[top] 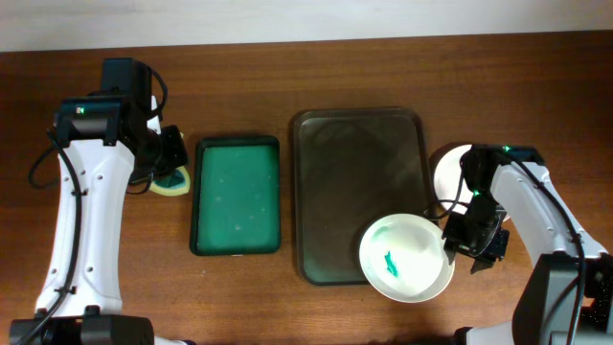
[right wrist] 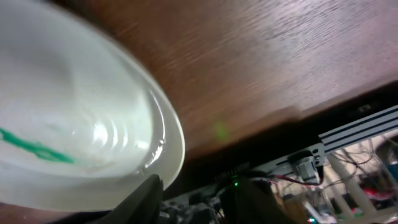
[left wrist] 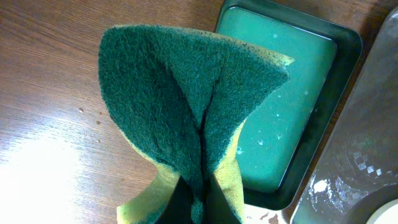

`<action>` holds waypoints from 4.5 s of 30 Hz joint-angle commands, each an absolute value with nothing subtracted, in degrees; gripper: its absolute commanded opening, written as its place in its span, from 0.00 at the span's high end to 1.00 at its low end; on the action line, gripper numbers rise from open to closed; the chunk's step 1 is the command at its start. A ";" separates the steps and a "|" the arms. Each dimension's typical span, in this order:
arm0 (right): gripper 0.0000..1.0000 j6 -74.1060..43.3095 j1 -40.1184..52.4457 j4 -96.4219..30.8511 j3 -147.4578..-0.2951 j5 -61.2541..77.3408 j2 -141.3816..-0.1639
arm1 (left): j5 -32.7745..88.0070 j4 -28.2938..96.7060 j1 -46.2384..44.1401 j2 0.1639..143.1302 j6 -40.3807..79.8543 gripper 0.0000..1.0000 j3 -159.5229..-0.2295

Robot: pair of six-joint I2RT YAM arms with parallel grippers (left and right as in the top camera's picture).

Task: Clean dirty plates on tray and stack at the side
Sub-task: 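Grip the last plate's rim with the right gripper and pull it to tray center, then dip the sponge into the green water tray with the left gripper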

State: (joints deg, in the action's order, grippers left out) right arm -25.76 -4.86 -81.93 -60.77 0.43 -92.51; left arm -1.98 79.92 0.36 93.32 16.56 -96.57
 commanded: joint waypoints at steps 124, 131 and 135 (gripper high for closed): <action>0.96 -11.35 9.67 -40.77 -64.49 4.08 -105.23 | -2.83 71.96 -16.73 116.40 11.29 1.00 -96.33; 0.96 -11.35 9.67 -40.69 -64.49 4.05 -105.23 | -2.90 67.96 -16.73 122.56 11.29 1.00 -96.33; 0.96 -11.33 9.67 -40.69 -64.49 4.05 -105.23 | -3.70 66.13 -16.73 122.98 11.60 1.00 -95.20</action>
State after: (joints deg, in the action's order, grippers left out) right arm -11.57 9.87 -40.21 -64.69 3.55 -104.53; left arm -2.04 67.33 -16.75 122.41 10.52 -96.18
